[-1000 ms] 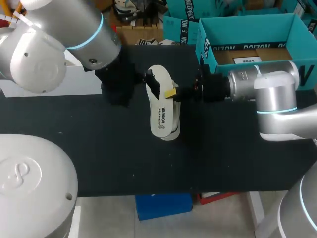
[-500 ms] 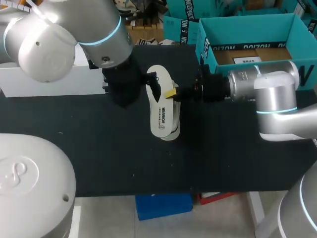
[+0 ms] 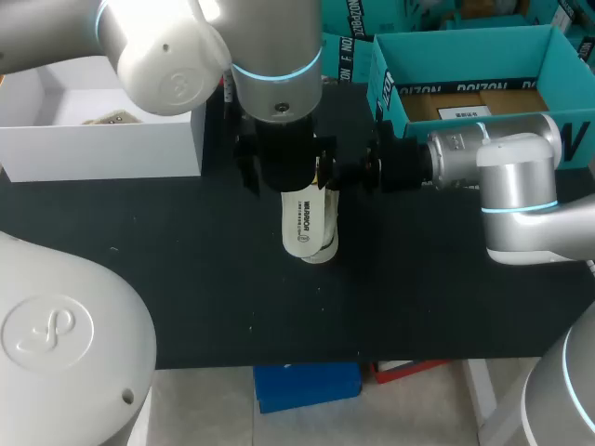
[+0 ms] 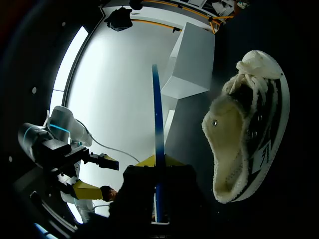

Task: Take the shoe out of the shoebox, open the shoe tongue, remove and reinsert the insole, then place the shoe into the shoebox

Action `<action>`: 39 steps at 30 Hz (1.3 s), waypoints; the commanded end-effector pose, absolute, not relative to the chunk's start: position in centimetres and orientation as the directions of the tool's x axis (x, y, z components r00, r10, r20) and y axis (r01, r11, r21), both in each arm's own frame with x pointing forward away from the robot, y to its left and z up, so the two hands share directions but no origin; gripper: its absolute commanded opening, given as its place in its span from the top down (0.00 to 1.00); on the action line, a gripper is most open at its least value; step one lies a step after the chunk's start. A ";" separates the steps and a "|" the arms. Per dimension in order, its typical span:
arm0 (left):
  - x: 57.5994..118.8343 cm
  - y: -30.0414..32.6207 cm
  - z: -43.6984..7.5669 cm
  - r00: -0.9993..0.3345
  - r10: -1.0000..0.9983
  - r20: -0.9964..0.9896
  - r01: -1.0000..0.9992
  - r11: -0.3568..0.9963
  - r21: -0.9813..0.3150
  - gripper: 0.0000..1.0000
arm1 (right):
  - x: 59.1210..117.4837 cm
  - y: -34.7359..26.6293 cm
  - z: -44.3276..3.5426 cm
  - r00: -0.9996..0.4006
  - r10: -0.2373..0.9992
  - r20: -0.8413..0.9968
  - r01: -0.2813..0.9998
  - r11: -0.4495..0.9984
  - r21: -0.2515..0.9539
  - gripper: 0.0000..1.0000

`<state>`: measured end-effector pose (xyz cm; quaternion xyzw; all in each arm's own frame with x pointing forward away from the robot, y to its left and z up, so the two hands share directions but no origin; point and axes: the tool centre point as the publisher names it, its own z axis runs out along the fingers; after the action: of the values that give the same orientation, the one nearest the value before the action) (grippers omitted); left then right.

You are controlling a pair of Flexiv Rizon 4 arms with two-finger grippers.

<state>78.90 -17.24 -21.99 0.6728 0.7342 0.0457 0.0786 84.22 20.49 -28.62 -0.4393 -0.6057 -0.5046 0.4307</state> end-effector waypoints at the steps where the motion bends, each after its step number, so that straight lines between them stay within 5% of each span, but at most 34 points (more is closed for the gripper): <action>1: 79.3 -19.4 -23.0 -0.096 0.994 0.046 0.982 0.087 0.166 0.00 | 84.3 20.6 -28.7 -0.242 0.099 0.965 0.967 0.105 0.232 1.00; 20: 79.8 -19.6 -24.0 -0.084 0.996 0.019 0.982 0.080 0.169 0.00 | 84.3 20.6 -28.7 -0.242 0.099 0.965 0.967 0.105 0.232 1.00; 39: 88.3 -19.0 -23.1 -0.063 0.998 0.027 0.980 0.057 0.191 0.00 | 84.3 20.6 -28.7 -0.242 0.099 0.965 0.967 0.105 0.232 1.00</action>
<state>87.07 -18.74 -23.31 0.6807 0.7250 0.0830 0.0637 84.24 20.51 -28.63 -0.4392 -0.6056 -0.5047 0.4308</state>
